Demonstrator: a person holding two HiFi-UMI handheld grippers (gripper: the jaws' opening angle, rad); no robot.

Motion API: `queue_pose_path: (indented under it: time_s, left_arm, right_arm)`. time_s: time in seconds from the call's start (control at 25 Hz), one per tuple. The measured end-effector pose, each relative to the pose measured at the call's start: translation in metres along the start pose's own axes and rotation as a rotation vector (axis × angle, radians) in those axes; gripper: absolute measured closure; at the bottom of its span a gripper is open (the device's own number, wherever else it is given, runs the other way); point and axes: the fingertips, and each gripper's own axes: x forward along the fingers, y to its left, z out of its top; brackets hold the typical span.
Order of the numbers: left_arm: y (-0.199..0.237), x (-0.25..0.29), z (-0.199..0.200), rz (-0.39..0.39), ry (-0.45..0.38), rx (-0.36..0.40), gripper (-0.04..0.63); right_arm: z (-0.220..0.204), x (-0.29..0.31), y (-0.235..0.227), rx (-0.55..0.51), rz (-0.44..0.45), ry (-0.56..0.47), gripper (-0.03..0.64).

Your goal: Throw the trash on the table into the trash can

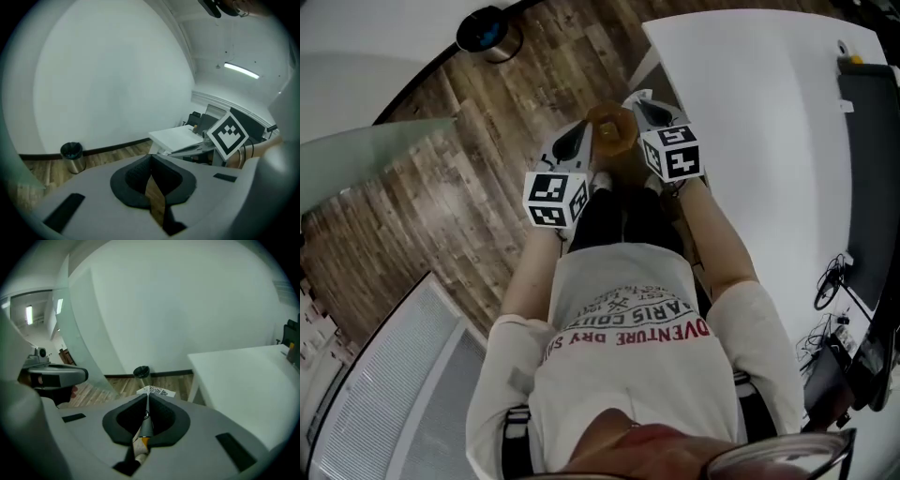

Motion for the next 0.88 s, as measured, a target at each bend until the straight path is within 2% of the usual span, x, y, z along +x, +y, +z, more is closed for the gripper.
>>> queue_pose_path:
  time_s: [0.2, 0.32, 0.68, 0.88]
  left_arm:
    - [0.069, -0.023, -0.082, 0.150, 0.071, -0.163, 0.572]
    - [0.097, -0.011, -0.140, 0.202, 0.108, -0.257, 0.572]
    - [0.119, 0.027, -0.305, 0.247, 0.224, -0.411, 0.572]
    - [0.134, 0.050, -0.362, 0.255, 0.247, -0.460, 0.572]
  right_arm:
    - [-0.081, 0.083, 0.049, -0.017, 0.131, 0.186, 0.585]
    - [-0.130, 0.138, 0.053, -0.015, 0.165, 0.276, 0.586]
    - [-0.294, 0.257, 0.033, -0.089, 0.203, 0.419, 0.584]
    - [-0.362, 0.302, 0.008, -0.075, 0.176, 0.504, 0.584]
